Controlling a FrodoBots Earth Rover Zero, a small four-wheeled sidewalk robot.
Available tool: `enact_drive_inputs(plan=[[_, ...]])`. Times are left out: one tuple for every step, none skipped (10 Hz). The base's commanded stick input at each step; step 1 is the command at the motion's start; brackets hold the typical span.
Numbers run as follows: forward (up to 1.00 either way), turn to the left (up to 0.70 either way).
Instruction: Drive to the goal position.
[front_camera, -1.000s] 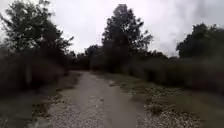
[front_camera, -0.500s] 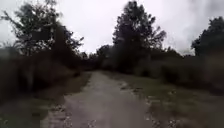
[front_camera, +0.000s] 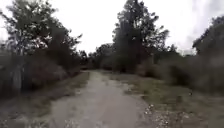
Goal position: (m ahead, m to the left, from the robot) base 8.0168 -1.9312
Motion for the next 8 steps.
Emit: enact_drive_inputs(plan=[[0.7, 0.0], [0.7, 0.0], [0.7, 0.0], [0.7, 0.0], [0.7, 0.0], [0.7, 0.0], [0.7, 0.0], [0.7, 0.03]])
